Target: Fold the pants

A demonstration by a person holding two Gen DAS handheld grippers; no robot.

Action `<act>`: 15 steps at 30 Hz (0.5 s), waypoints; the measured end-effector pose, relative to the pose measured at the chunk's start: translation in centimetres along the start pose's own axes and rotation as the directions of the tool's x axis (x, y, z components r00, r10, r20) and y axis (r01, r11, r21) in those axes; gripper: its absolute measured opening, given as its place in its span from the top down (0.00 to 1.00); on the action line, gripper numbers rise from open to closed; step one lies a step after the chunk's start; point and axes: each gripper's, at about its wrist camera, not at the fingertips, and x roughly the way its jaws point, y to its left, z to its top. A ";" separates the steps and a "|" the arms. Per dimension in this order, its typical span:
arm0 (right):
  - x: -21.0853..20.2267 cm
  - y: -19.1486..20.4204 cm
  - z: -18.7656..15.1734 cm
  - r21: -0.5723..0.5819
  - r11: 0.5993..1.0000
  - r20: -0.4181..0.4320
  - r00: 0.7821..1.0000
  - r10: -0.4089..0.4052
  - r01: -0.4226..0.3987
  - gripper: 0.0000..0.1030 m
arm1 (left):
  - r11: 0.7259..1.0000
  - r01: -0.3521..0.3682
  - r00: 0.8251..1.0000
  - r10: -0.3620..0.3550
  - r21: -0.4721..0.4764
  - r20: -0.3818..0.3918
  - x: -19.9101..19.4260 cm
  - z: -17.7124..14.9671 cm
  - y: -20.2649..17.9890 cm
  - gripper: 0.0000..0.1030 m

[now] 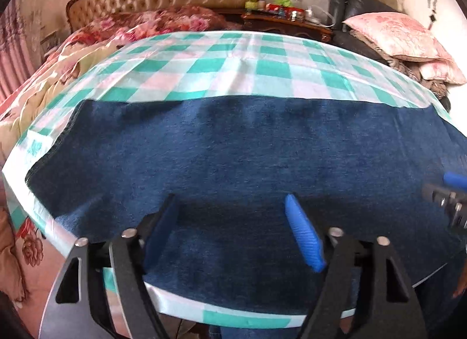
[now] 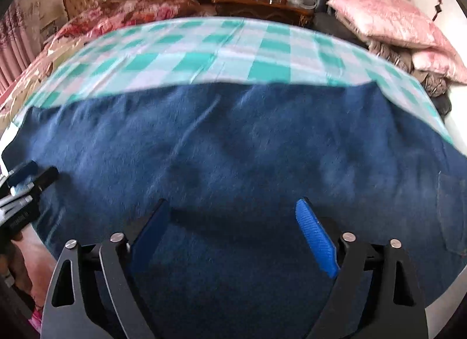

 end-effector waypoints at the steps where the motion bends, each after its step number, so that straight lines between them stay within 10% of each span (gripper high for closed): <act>1: 0.0 0.1 -0.2 -0.002 1.000 0.008 1.000 -0.003 0.003 0.20 | 1.000 -0.006 1.000 0.006 -0.004 -0.006 0.0 0.0 0.4 0.24; 10: 0.1 0.1 -0.4 0.015 1.000 0.012 1.000 -0.006 0.006 0.20 | 0.974 -0.164 0.987 0.161 -0.158 -0.028 -1.8 -0.6 7.0 0.20; 15: 0.2 0.1 -0.3 0.005 1.000 0.010 1.000 -0.002 0.002 0.19 | 0.915 -0.169 0.978 0.202 -0.367 0.051 -5.4 -1.6 12.8 0.22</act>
